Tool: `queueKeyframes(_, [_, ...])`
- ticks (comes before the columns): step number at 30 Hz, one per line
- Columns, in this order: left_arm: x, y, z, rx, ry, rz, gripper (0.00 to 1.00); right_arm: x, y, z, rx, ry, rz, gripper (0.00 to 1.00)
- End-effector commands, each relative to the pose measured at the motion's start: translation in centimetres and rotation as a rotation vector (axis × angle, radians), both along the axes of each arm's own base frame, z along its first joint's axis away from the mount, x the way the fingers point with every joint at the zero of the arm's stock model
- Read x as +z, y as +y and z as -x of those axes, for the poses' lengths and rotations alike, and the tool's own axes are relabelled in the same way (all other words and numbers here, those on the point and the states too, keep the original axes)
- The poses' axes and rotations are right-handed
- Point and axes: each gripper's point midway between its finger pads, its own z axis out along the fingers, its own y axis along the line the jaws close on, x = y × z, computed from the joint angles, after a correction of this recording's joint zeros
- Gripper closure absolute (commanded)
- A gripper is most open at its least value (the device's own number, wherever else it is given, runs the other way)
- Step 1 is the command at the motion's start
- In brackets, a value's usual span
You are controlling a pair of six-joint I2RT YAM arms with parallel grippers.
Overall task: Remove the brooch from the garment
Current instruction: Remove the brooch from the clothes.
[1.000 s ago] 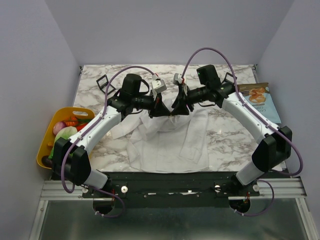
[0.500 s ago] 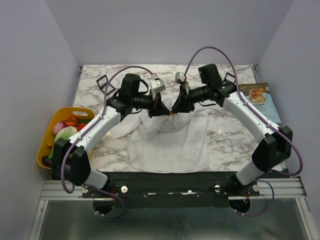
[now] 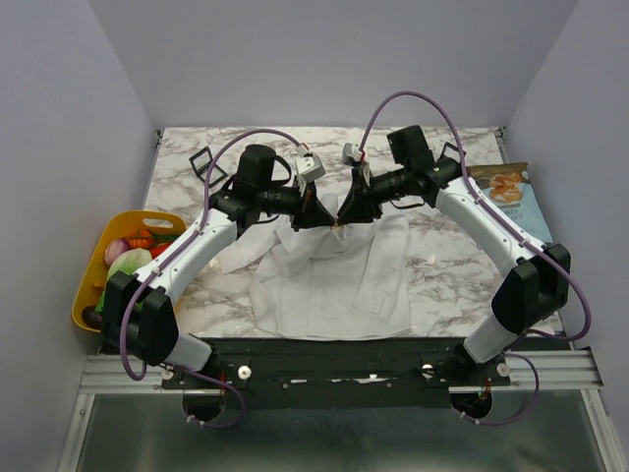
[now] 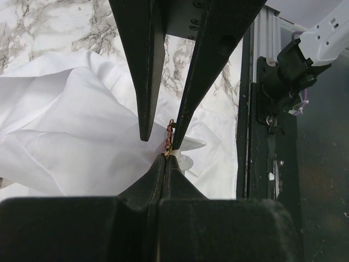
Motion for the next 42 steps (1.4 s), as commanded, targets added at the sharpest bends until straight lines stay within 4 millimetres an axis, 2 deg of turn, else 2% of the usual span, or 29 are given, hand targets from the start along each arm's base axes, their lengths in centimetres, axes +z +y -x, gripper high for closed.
queueKeyframes(1, [1.5,0.0,1.0,-0.039,-0.014,0.048,1.0,0.5,0.1,0.0,0.023,0.004,-0.011,0.71])
queueKeyframes(7, [1.4,0.1,1.1,-0.039,-0.018,0.049,1.0,0.8,0.2,0.2,0.03,0.008,-0.026,0.74])
queueKeyframes(10, [1.3,0.1,1.2,-0.039,-0.018,0.049,1.0,0.9,0.3,0.2,0.031,0.015,-0.033,0.61])
queueKeyframes(16, [1.4,0.1,1.2,-0.039,-0.018,0.051,1.0,0.9,0.4,0.2,0.033,0.021,-0.037,0.6])
queueKeyframes(21, [1.4,0.1,1.0,-0.032,-0.019,0.051,1.0,0.2,0.2,0.0,0.024,0.019,-0.019,0.65])
queueKeyframes(24, [1.4,0.1,1.0,-0.033,-0.016,0.052,1.0,0.5,0.3,0.1,0.029,0.018,-0.029,0.74])
queueKeyframes(25, [1.4,0.1,1.0,-0.032,-0.014,0.051,1.0,0.7,0.4,0.1,0.03,0.016,-0.033,0.84])
queueKeyframes(27, [1.4,0.1,1.0,-0.033,-0.016,0.052,1.0,1.1,0.3,0.2,0.03,0.012,-0.04,0.95])
queueKeyframes(28, [1.3,0.1,1.0,-0.031,-0.014,0.051,0.98,0.9,0.3,0.2,0.028,0.014,-0.037,0.99])
queueKeyframes(29, [1.4,0.1,1.0,-0.028,-0.012,0.052,0.88,0.9,0.3,0.1,0.025,0.008,-0.036,0.99])
queueKeyframes(31, [1.5,0.1,0.8,-0.021,-0.018,0.053,0.84,0.7,0.3,0.1,0.018,0.011,-0.03,0.99])
queueKeyframes(35, [1.6,0.2,0.5,-0.007,-0.02,0.051,0.59,0.6,0.2,-0.6,-0.014,0.009,-0.018,0.99])
queueKeyframes(37, [1.6,0.4,0.3,0.008,-0.026,0.046,0.53,0.6,0.2,-0.8,-0.027,0.004,-0.011,0.99])
queueKeyframes(38, [1.6,0.5,0.2,0.016,-0.029,0.045,0.45,0.7,0.1,-1.1,-0.042,-0.008,-0.004,0.99])
queueKeyframes(42, [1.9,1.0,-0.1,0.036,-0.047,0.05,0.34,0.7,-0.1,-1.5,-0.074,-0.021,0.0,0.99])
